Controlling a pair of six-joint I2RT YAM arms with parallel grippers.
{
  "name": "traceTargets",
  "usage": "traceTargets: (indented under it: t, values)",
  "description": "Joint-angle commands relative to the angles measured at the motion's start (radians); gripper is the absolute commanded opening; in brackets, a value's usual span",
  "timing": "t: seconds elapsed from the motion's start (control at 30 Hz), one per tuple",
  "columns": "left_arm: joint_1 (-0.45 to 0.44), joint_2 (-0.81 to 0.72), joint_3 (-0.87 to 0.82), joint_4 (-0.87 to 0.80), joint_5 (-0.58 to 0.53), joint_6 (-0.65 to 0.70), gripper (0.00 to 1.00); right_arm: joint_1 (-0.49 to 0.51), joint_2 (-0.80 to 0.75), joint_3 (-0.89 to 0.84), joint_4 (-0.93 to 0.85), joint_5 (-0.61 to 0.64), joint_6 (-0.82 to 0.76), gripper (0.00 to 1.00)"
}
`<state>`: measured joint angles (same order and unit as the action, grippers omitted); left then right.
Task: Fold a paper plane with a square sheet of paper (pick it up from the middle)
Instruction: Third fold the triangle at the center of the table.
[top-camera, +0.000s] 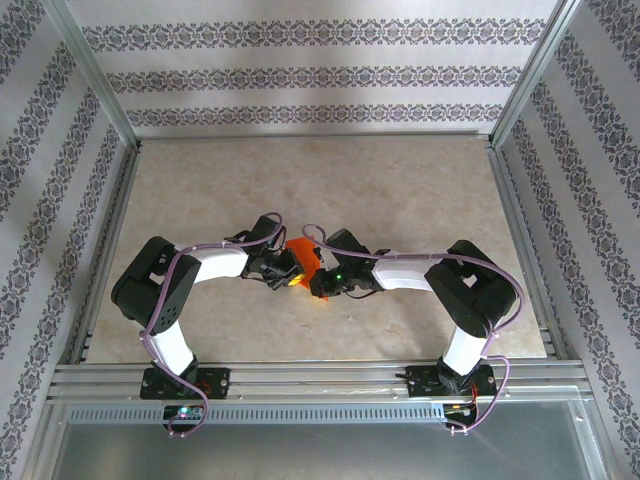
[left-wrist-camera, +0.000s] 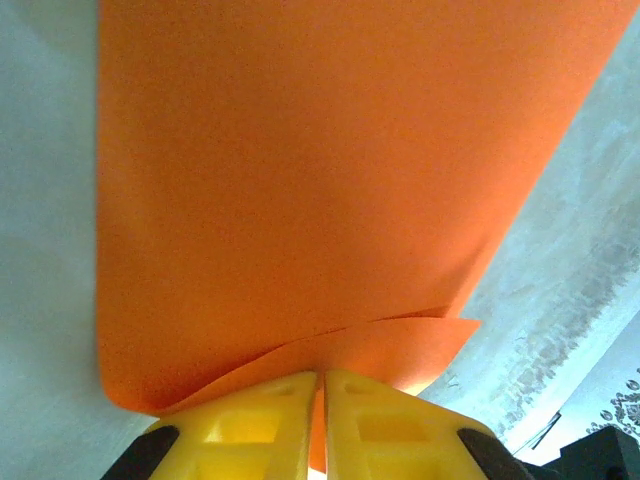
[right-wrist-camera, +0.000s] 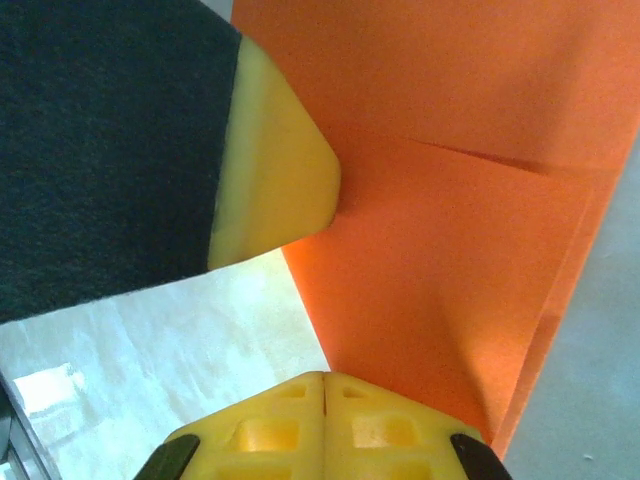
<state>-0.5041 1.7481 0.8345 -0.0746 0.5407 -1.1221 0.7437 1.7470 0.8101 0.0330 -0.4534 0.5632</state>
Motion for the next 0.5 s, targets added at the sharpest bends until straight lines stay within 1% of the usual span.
traceTargets:
  t: [0.0,0.27,0.47]
  values:
    - [-0.011,0.051,-0.019,-0.129,-0.086,0.012,0.12,-0.001,0.025,0.018,-0.032,0.022,-0.004,0.04]
    - [-0.012,0.058,-0.011,-0.165,-0.107,0.03,0.12,-0.008,0.032,0.014,-0.062,0.053,-0.01,0.03]
    - [-0.006,0.072,-0.001,-0.211,-0.135,0.063,0.12,-0.026,0.026,-0.016,-0.043,0.01,-0.005,0.03]
